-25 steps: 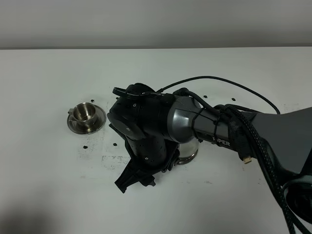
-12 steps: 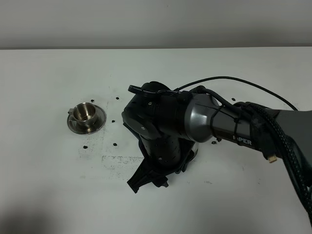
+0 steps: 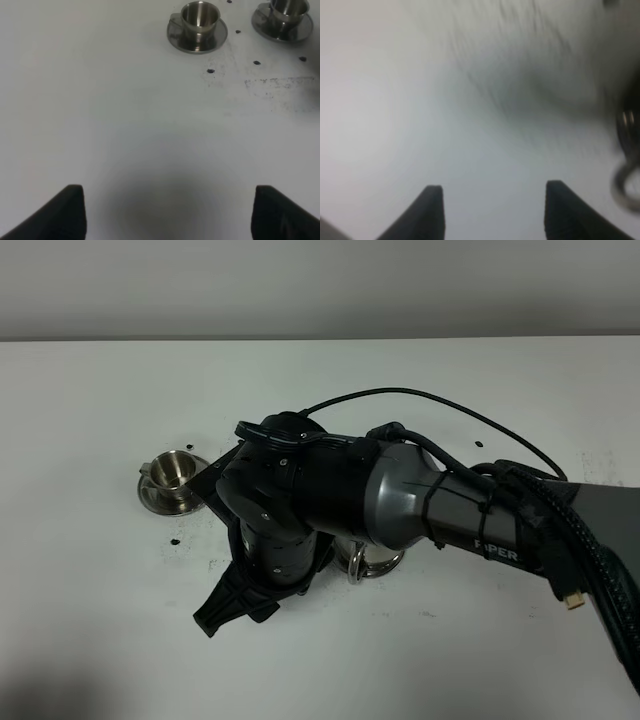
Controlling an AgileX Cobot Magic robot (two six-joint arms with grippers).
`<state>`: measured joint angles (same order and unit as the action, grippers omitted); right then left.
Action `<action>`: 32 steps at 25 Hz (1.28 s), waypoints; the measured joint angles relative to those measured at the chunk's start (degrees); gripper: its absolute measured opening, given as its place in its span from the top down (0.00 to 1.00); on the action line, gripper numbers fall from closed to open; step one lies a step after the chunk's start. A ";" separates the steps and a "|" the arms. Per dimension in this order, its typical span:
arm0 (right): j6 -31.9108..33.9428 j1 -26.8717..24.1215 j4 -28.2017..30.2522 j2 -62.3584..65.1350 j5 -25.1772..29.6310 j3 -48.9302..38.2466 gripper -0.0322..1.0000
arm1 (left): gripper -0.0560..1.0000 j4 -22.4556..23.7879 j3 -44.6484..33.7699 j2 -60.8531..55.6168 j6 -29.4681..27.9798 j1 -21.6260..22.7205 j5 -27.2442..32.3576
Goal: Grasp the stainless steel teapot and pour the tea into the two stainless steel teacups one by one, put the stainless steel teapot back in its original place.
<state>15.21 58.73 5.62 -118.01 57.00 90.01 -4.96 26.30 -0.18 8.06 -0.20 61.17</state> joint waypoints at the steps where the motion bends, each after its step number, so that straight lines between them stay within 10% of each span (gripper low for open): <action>1: -0.04 0.00 -0.05 -0.46 -1.43 0.00 0.55 | 0.32 0.00 0.00 0.00 0.00 0.00 0.00; 32: 0.24 -2.85 3.36 -4.48 11.21 -0.05 0.55 | 0.32 0.00 0.00 0.00 -0.05 0.00 0.00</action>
<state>15.45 55.87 8.97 -122.48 68.21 89.96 -4.96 26.30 -0.18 8.01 -0.20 61.17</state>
